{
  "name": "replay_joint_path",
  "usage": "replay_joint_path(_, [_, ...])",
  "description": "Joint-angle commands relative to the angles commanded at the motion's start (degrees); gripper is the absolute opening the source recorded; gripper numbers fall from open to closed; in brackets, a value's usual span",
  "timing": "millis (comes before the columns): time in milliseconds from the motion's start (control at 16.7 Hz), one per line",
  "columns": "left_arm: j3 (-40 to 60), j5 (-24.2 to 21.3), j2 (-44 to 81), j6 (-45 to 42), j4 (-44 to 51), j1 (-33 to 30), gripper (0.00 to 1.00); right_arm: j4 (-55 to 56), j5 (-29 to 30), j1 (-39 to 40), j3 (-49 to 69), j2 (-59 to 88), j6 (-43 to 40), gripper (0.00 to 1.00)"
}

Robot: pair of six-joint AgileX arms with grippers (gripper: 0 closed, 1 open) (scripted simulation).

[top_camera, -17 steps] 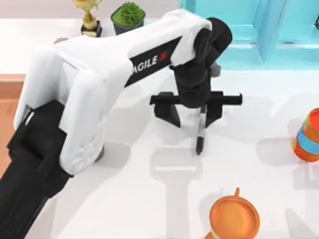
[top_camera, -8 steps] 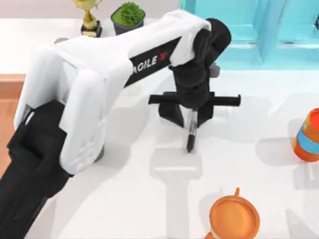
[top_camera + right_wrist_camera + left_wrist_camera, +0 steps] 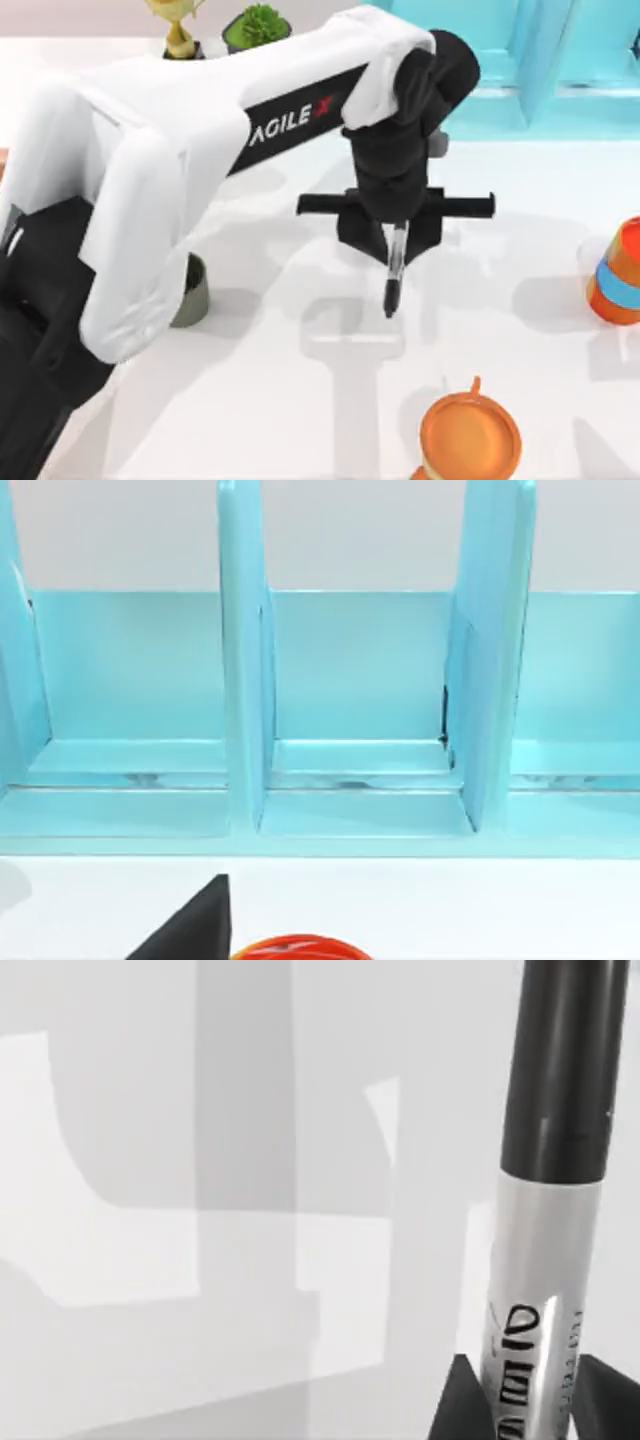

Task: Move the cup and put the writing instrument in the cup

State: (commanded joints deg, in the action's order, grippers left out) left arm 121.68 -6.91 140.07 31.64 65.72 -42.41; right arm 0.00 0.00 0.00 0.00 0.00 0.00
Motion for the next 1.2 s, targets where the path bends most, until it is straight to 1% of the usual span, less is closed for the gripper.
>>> replay_joint_path(360, [-10.57,0.53,-14.22,3.35,1.61,-4.57,0.00,0.00,0.00,0.00,0.00,0.00,0.00,1.00])
replay_joint_path(480, [-12.07,0.71,-15.79,4.83,2.27,-5.43,0.00,0.00,0.00,0.00,0.00,0.00,0.00,1.00])
replay_joint_path(840, [-12.43,0.74,-16.11,4.55,1.64,-5.09,0.00,0.00,0.00,0.00,0.00,0.00,0.00,1.00])
replay_joint_path(1020, [-17.34,1.45,-20.20,2.80,-3.56,-4.29,0.00,0.00,0.00,0.00,0.00,0.00,0.00,1.00])
replay_joint_path(1200, [-26.68,2.76,-27.38,-0.29,-12.99,-2.52,0.00,0.00,0.00,0.00,0.00,0.00,0.00,1.00])
